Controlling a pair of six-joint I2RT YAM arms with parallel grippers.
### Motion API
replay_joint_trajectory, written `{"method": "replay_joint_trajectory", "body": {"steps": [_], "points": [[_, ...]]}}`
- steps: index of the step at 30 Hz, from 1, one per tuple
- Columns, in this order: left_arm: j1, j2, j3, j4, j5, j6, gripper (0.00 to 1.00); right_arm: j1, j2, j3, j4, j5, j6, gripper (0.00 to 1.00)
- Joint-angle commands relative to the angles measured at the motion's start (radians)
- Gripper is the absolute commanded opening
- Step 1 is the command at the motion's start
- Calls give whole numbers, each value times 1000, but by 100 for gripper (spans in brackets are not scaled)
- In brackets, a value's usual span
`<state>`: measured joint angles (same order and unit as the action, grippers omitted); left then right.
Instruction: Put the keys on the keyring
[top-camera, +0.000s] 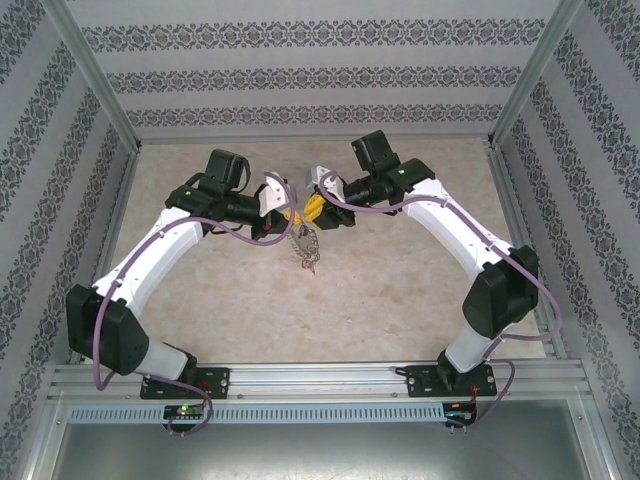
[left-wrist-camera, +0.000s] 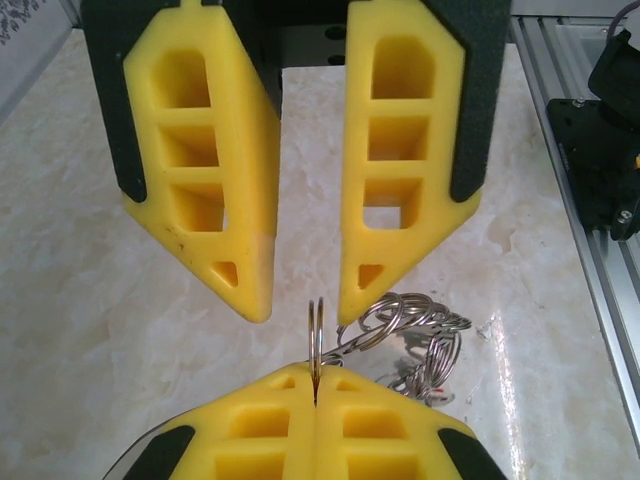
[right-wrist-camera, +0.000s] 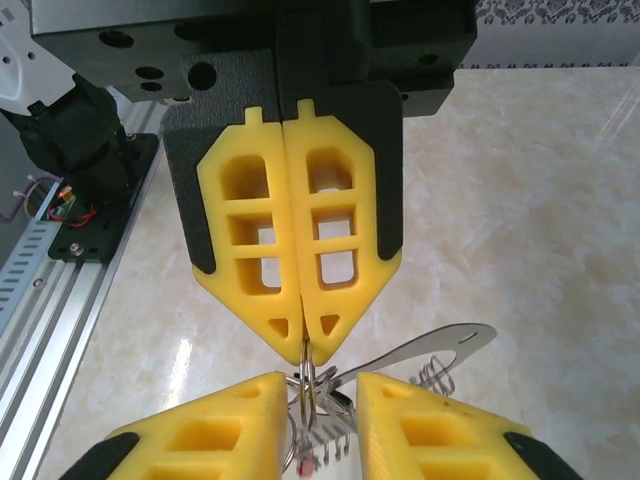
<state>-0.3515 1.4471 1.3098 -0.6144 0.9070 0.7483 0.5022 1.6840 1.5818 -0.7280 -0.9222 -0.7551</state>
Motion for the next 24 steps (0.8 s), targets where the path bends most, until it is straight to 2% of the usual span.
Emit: {"method": "replay_joint_trajectory", "body": {"steps": [1,3,6,7,8,9,10,16,17,20,24], "points": [[3,4,45,14,56,-1,0,13,21,42,-14,-42,-16,15],[3,10,51,15,59,-12,0,16,31,54,-24,-54,-19,6],[3,9,52,41,79,-49,0,19,39,58,-34,-62,-26,0],[3,9,54,48,85,-56,0,18,39,54,-30,-63,-23,1],[3,9,55,48,90,-56,0,18,39,52,-28,-65,-24,7],[3,7,56,47,89,-55,0,18,39,49,-28,-63,-23,18],[3,9,57,41,86,-49,0,18,37,47,-32,-63,-26,20],[3,5,53,35,83,-41,0,9,37,47,-53,-89,-38,18],[2,4,51,41,84,-44,0,7,39,47,-54,-92,-37,16],[4,1,49,54,87,-49,0,6,42,47,-54,-113,-33,1],[4,-1,48,66,79,-58,2,-6,35,35,-5,-138,11,0]]}}
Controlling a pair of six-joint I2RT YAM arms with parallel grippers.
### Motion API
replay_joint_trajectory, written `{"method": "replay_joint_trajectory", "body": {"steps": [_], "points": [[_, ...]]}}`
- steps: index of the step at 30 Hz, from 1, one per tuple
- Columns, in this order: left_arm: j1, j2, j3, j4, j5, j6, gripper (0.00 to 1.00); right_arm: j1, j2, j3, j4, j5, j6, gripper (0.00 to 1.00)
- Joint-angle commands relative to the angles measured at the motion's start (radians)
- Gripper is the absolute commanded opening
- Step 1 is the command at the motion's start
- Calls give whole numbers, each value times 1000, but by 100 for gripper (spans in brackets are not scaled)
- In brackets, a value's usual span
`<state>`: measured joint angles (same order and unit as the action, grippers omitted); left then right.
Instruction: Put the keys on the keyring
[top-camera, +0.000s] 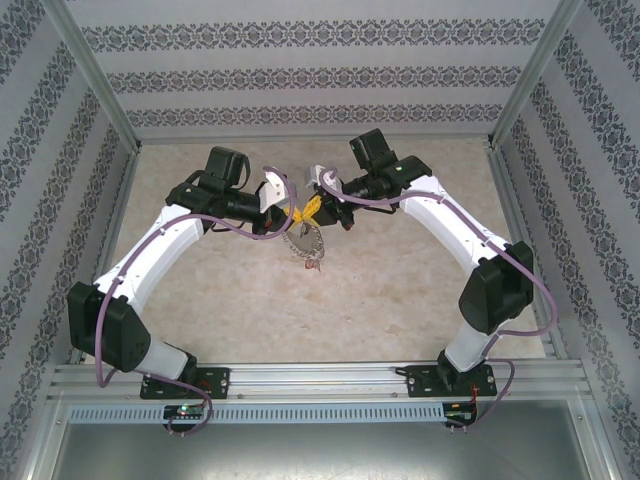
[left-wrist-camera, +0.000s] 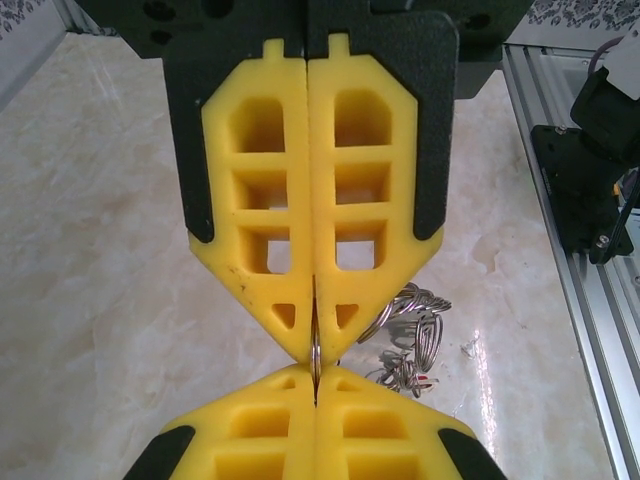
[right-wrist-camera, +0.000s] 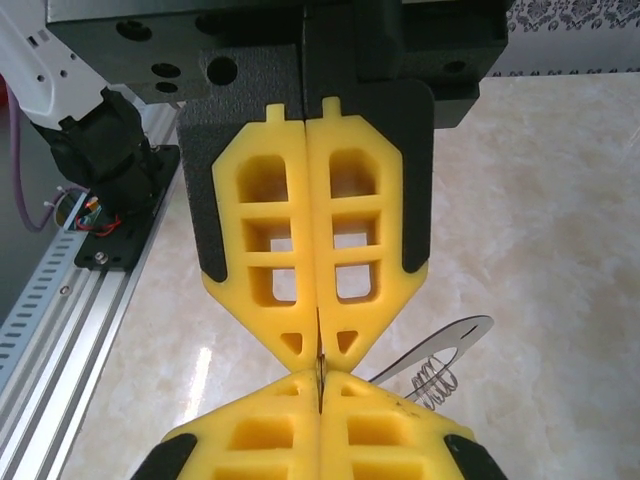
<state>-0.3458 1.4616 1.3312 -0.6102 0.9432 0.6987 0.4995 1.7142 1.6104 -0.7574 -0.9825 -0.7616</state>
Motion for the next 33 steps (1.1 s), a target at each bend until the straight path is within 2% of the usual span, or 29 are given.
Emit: {"method": "replay_joint_trajectory", "body": {"steps": [1,2,4,7,10,14,22,28,33], "points": [[-1,-18,23,70,40,-15,4,-8,-2,-1,55,-89,41,0],[0,-23,17,79,37,-22,7,-13,-10,-11,88,-102,65,0],[1,-32,-1,96,41,-38,19,-27,-28,-33,172,-135,137,0],[1,-37,-11,96,56,-50,21,-45,-48,-54,288,-164,235,0],[2,-55,-50,152,32,-90,28,-56,-58,-75,402,-195,329,0],[4,-76,-92,233,4,-139,29,-67,-62,-120,587,-226,458,0],[41,-99,-141,344,-3,-239,28,-82,-80,-183,820,-214,636,0],[48,-107,-148,388,25,-266,24,-84,-93,-199,806,-225,624,0],[47,-111,-156,460,33,-323,29,-75,-101,-217,808,-222,609,0]]}}
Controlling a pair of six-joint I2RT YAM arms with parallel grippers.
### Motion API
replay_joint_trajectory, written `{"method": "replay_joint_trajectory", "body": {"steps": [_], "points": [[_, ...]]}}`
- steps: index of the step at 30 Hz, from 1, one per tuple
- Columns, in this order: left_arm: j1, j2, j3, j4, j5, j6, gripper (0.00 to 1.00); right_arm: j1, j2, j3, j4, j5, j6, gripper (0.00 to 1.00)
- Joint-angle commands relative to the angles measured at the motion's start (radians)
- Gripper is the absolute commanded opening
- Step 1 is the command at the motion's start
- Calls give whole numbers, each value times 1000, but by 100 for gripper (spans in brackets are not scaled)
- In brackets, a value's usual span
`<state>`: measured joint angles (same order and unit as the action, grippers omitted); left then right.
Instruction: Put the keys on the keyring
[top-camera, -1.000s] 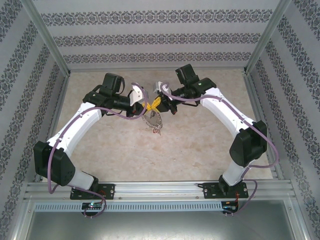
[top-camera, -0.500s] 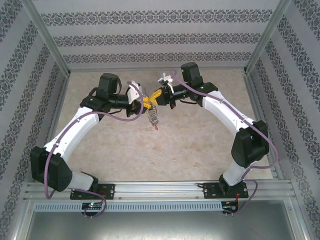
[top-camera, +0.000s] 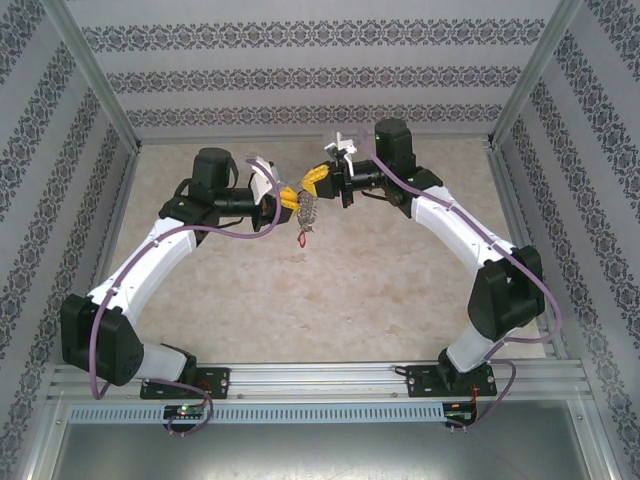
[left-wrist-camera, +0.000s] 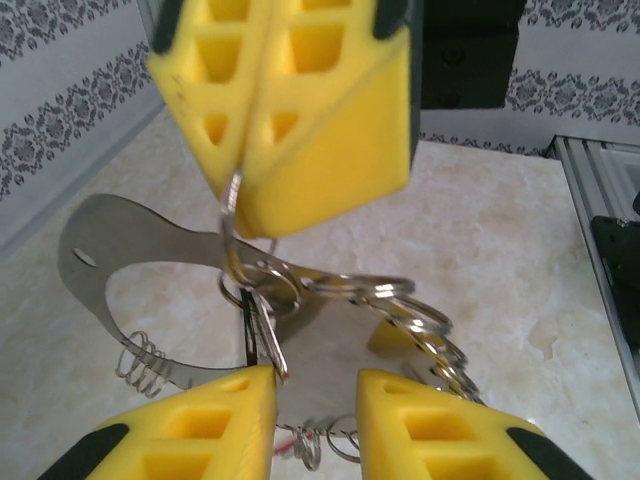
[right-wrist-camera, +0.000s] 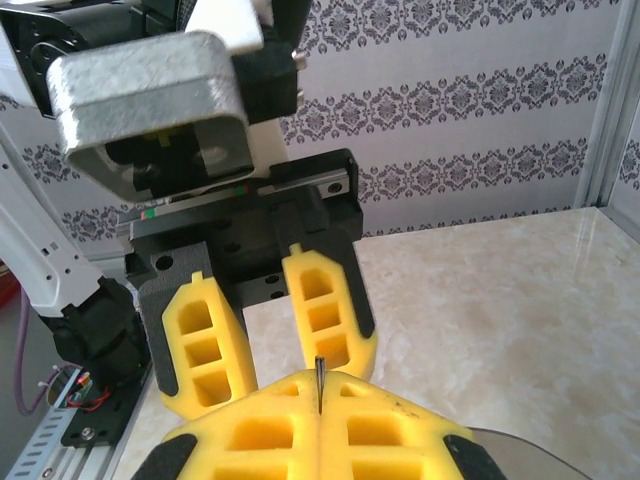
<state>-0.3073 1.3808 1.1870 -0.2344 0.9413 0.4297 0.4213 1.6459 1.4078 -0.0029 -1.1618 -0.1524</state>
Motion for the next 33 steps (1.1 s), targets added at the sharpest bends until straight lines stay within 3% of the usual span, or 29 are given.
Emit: {"method": "replay_joint_trajectory", "body": {"steps": [1,9,18,33], "points": [[10,-32,-14,96,35,-65,29,6,-34,-18,55,-39,-5,0],[14,-48,-29,175,30,-118,30,35,-51,-97,207,15,52,0],[26,-52,-60,170,31,-96,30,34,-41,-103,175,10,30,0],[52,-45,-143,224,58,-114,41,25,-34,-58,149,-24,34,0]]}}
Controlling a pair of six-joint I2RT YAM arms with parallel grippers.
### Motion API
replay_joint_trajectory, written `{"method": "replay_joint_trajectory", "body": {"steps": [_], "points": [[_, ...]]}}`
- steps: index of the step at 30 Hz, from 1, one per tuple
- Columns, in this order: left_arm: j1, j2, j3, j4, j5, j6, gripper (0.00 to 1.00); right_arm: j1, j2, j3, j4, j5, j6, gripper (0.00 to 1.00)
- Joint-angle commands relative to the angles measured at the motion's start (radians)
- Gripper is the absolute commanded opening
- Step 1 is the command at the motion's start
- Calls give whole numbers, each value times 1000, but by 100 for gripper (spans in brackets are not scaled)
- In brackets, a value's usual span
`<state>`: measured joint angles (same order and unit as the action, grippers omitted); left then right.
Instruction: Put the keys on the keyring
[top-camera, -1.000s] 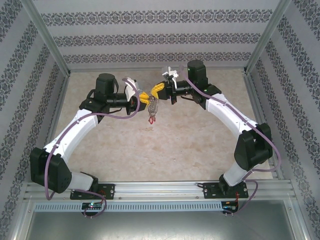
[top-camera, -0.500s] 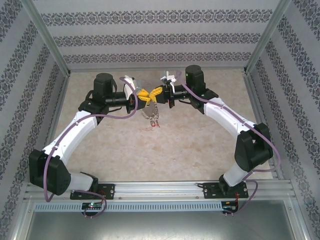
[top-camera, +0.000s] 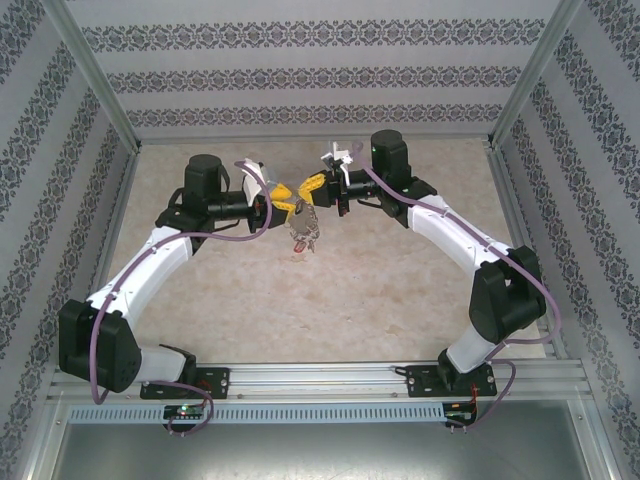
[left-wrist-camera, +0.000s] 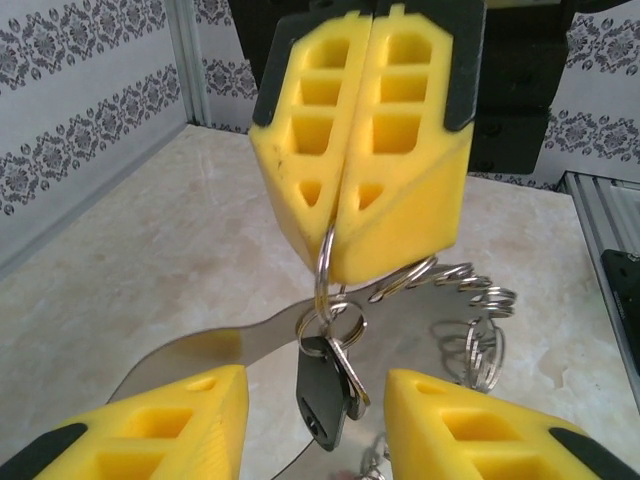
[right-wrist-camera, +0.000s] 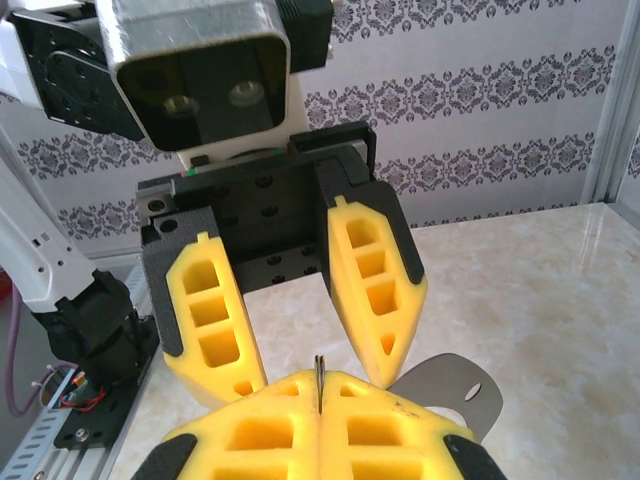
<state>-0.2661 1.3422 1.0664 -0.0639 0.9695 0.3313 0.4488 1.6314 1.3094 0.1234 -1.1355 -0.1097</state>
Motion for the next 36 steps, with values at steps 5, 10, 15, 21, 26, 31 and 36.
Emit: {"method": "replay_joint_trajectory", "body": {"steps": [5,10,15,21,26,31,36], "points": [[26,-19,-57,0,15,79,40,-14,-21,42,-8,-69,-50,0],[122,-44,-140,132,44,-16,40,-24,-27,60,-64,-116,-113,0],[133,-64,-140,145,-48,-5,52,-29,-26,99,-164,-141,-192,0],[128,-13,-139,295,-89,-97,65,-18,-12,128,-207,-167,-220,0],[86,34,-80,251,11,19,80,0,6,157,-234,-176,-239,0],[77,68,-52,222,88,80,100,7,19,180,-252,-192,-247,0],[74,88,-51,280,52,38,100,20,33,208,-296,-209,-271,0]]}}
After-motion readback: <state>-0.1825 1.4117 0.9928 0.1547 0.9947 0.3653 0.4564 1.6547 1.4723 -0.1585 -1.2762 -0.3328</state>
